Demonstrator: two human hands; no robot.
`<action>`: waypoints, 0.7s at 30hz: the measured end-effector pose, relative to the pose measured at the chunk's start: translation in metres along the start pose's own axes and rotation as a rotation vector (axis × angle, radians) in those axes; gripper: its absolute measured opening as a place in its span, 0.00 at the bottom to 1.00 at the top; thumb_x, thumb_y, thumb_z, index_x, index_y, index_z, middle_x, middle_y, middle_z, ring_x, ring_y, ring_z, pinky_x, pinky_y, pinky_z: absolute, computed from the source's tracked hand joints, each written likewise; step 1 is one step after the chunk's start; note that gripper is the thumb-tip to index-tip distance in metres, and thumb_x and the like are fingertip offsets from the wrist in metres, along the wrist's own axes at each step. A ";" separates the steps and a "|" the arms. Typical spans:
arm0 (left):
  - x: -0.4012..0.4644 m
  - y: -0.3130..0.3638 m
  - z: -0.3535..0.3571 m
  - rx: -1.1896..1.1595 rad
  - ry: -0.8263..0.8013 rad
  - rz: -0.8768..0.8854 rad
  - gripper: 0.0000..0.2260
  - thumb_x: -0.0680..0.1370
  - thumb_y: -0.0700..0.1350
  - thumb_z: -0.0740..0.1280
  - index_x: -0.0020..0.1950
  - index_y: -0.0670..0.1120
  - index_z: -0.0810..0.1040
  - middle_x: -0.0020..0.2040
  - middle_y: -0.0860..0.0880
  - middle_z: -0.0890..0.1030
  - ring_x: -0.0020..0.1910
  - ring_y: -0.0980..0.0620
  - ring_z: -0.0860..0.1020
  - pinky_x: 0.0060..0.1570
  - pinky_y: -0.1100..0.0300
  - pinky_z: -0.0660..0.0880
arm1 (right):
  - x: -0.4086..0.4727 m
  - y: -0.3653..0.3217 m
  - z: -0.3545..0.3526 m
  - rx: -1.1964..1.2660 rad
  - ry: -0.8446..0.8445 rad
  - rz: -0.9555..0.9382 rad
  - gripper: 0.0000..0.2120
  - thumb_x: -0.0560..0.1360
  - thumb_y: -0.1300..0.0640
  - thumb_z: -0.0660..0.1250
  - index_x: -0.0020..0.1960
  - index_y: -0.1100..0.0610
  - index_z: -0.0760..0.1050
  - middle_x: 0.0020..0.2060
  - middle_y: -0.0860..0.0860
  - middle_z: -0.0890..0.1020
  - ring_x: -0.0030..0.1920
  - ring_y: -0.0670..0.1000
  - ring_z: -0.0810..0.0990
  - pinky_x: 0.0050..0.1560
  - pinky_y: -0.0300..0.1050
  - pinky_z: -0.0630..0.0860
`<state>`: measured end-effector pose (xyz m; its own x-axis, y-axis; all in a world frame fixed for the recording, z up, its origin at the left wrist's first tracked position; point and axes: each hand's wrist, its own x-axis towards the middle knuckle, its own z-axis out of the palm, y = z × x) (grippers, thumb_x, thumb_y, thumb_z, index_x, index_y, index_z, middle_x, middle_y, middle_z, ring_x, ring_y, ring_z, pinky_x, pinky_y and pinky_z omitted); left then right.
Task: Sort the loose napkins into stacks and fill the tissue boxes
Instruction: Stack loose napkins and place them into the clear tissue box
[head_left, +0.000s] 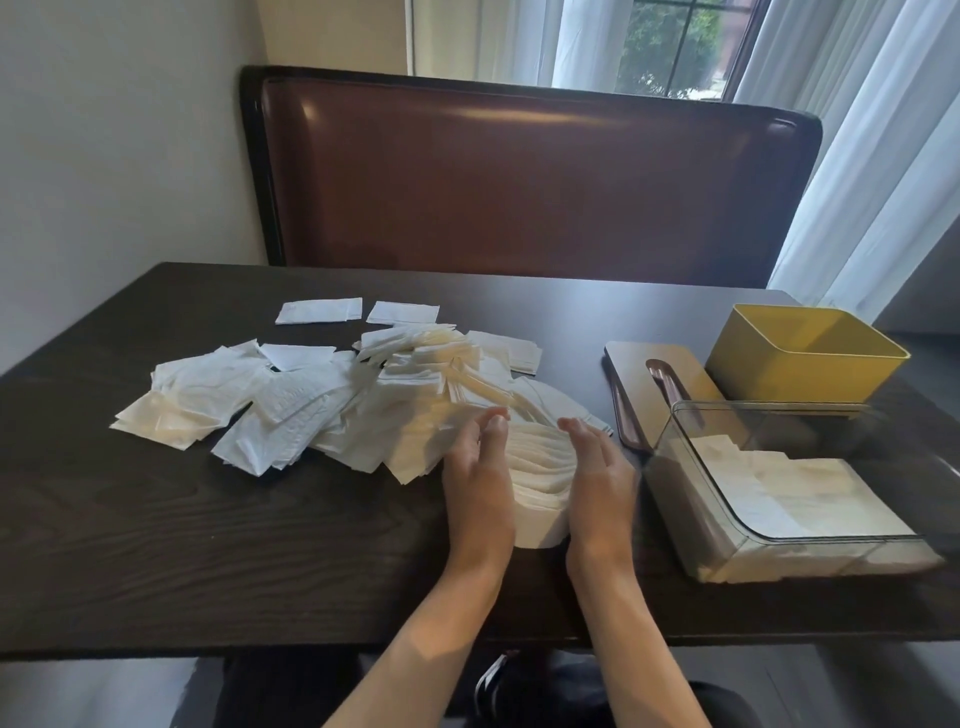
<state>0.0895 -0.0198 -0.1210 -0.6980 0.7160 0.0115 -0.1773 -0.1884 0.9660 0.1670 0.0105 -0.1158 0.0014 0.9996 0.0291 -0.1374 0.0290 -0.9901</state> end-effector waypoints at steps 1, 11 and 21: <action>-0.001 0.000 -0.002 0.014 -0.005 0.000 0.11 0.84 0.43 0.60 0.56 0.44 0.82 0.53 0.52 0.84 0.55 0.59 0.80 0.57 0.64 0.74 | 0.000 0.001 0.000 -0.023 0.004 -0.005 0.09 0.81 0.55 0.63 0.48 0.51 0.81 0.39 0.41 0.85 0.43 0.40 0.83 0.43 0.35 0.76; -0.020 0.009 -0.017 0.087 -0.265 0.090 0.12 0.84 0.53 0.61 0.55 0.47 0.81 0.49 0.57 0.82 0.51 0.69 0.77 0.49 0.78 0.67 | 0.002 -0.005 0.005 -0.038 0.185 -0.023 0.25 0.82 0.46 0.61 0.31 0.59 0.72 0.21 0.48 0.72 0.28 0.51 0.74 0.33 0.44 0.71; -0.003 0.009 -0.041 0.438 -0.357 0.258 0.18 0.75 0.42 0.75 0.61 0.55 0.76 0.50 0.53 0.83 0.47 0.57 0.81 0.50 0.64 0.78 | 0.003 -0.009 -0.006 -0.008 -0.001 0.053 0.15 0.82 0.49 0.61 0.45 0.58 0.79 0.38 0.55 0.83 0.42 0.57 0.83 0.45 0.51 0.77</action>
<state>0.0611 -0.0510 -0.1235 -0.3921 0.8789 0.2716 0.3201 -0.1465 0.9360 0.1738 0.0137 -0.1072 -0.0068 0.9997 -0.0233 -0.1289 -0.0240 -0.9914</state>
